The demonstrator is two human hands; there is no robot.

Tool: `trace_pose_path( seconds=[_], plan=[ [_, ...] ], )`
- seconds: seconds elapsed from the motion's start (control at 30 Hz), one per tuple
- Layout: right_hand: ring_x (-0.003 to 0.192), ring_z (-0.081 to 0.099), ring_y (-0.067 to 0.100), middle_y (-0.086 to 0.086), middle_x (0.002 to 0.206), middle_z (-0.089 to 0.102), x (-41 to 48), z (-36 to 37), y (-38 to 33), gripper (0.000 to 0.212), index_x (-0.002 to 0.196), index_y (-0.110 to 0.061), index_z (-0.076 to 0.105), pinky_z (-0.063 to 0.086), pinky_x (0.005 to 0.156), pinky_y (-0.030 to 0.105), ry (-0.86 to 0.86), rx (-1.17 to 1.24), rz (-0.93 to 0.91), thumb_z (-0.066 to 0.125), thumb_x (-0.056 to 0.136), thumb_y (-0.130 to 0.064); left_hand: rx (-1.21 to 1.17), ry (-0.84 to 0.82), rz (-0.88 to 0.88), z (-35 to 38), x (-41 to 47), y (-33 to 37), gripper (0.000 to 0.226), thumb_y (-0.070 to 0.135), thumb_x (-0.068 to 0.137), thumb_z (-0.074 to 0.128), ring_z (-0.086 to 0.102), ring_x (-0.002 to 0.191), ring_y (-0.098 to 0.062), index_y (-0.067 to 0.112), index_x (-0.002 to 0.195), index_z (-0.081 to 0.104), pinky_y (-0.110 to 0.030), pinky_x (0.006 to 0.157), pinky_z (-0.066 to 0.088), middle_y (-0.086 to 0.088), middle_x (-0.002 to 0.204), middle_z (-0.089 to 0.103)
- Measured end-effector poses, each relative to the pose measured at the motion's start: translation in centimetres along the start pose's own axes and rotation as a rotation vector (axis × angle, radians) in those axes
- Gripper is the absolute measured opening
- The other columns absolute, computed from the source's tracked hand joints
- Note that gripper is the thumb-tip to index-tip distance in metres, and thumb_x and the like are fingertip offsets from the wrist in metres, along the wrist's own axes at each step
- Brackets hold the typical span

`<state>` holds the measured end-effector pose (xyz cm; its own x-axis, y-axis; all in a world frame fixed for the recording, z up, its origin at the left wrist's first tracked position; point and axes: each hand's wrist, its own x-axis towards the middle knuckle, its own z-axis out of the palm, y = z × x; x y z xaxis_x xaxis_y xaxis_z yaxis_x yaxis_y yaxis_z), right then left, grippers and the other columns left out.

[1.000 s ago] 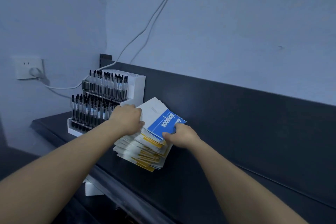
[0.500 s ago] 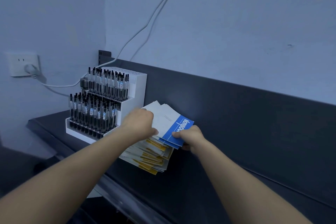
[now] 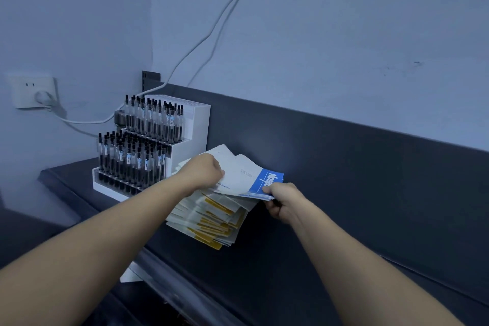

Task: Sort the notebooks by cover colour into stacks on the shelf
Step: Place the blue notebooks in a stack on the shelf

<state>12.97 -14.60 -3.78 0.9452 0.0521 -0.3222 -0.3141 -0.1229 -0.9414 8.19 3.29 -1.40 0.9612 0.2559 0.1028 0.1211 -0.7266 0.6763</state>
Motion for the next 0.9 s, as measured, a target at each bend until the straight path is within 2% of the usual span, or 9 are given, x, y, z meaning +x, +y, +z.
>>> trace_pose_path(
  seconds=[0.1, 0.2, 0.27, 0.33, 0.37, 0.5, 0.6, 0.77, 0.9],
  plan=[
    [0.023, 0.035, 0.007, 0.007, 0.068, 0.051, 0.6, -0.4, 0.2, 0.011, 0.102, -0.006, 0.054, 0.025, 0.029, 0.010, -0.023, 0.043, 0.027, 0.048, 0.093, -0.002, -0.087, 0.046, -0.026, -0.1, -0.3, 0.2, 0.022, 0.019, 0.095, 0.053, 0.066, 0.095, -0.027, 0.006, 0.100, 0.070, -0.037, 0.090, 0.052, -0.008, 0.104, 0.069],
    [0.024, 0.035, 0.007, 0.008, 0.069, 0.052, 0.9, -0.7, 0.4, 0.012, 0.103, -0.006, 0.054, 0.024, 0.029, 0.011, -0.037, 0.046, 0.045, 0.048, 0.093, -0.003, -0.154, 0.076, -0.046, -0.4, -0.3, 0.6, 0.016, 0.015, 0.095, 0.055, 0.062, 0.096, -0.027, 0.007, 0.096, 0.068, -0.033, 0.085, 0.049, -0.008, 0.100, 0.066],
    [0.027, 0.037, 0.008, 0.008, 0.067, 0.053, 1.0, -0.8, 0.4, 0.009, 0.102, -0.006, 0.054, 0.024, 0.031, 0.011, -0.052, 0.024, 0.046, 0.050, 0.094, -0.005, -0.242, 0.057, -0.081, -0.5, -0.3, 0.7, 0.010, 0.011, 0.093, 0.059, 0.061, 0.082, -0.026, 0.007, 0.085, 0.064, -0.031, 0.070, 0.054, -0.012, 0.092, 0.063],
    [0.032, 0.039, 0.010, 0.007, 0.065, 0.054, 0.7, -0.7, 0.3, 0.008, 0.102, -0.007, 0.054, 0.025, 0.031, 0.012, -0.072, 0.002, 0.033, 0.054, 0.094, -0.009, -0.326, 0.018, -0.131, -0.3, -0.3, 0.8, 0.022, 0.004, 0.091, 0.061, 0.056, 0.063, -0.023, 0.008, 0.071, 0.052, -0.026, 0.045, 0.050, -0.013, 0.080, 0.057],
    [0.035, 0.041, 0.010, 0.007, 0.066, 0.055, 0.6, -0.7, 0.2, 0.009, 0.102, -0.007, 0.054, 0.027, 0.032, 0.013, -0.076, -0.004, 0.017, 0.055, 0.094, -0.010, -0.348, 0.012, -0.152, -0.1, -0.3, 0.9, 0.027, 0.001, 0.090, 0.062, 0.055, 0.059, -0.023, 0.009, 0.069, 0.047, -0.024, 0.040, 0.048, -0.013, 0.077, 0.056],
    [0.053, 0.054, 0.013, 0.004, 0.075, 0.063, 0.3, -0.6, 0.0, 0.010, 0.101, -0.010, 0.054, 0.039, 0.044, 0.022, -0.105, -0.022, -0.013, 0.056, 0.096, -0.019, -0.372, 0.043, -0.222, 0.1, 0.0, 0.4, 0.016, 0.010, 0.092, 0.061, 0.058, 0.054, -0.026, 0.003, 0.081, 0.053, -0.031, 0.050, 0.048, -0.018, 0.086, 0.064],
    [0.059, 0.055, 0.013, 0.002, 0.079, 0.065, 0.2, -0.6, -0.1, 0.009, 0.095, -0.014, 0.057, 0.039, 0.049, 0.024, -0.156, -0.043, -0.026, 0.058, 0.095, -0.023, -0.271, 0.049, -0.219, 0.0, 0.1, 0.2, 0.023, 0.022, 0.096, 0.056, 0.047, 0.043, -0.022, 0.000, 0.098, 0.058, -0.022, 0.041, 0.034, -0.017, 0.077, 0.062],
    [0.055, 0.054, 0.010, 0.001, 0.078, 0.066, 0.1, -0.3, -0.2, 0.016, 0.102, -0.015, 0.056, 0.035, 0.041, 0.021, -0.171, -0.076, -0.064, 0.061, 0.094, -0.027, -0.077, 0.107, -0.170, -0.3, -0.3, 0.8, 0.033, 0.033, 0.101, 0.045, 0.041, 0.049, -0.018, 0.002, 0.106, 0.055, -0.022, 0.041, 0.030, -0.006, 0.069, 0.048],
    [0.055, 0.053, 0.010, 0.001, 0.076, 0.065, -0.1, -0.3, -0.4, 0.017, 0.105, -0.014, 0.057, 0.033, 0.040, 0.021, -0.149, -0.091, -0.082, 0.058, 0.095, -0.027, -0.093, 0.141, -0.167, -0.4, -0.3, 0.9, 0.034, 0.034, 0.102, 0.040, 0.039, 0.047, -0.019, 0.003, 0.098, 0.053, -0.021, 0.040, 0.029, -0.006, 0.067, 0.046]
  ],
)
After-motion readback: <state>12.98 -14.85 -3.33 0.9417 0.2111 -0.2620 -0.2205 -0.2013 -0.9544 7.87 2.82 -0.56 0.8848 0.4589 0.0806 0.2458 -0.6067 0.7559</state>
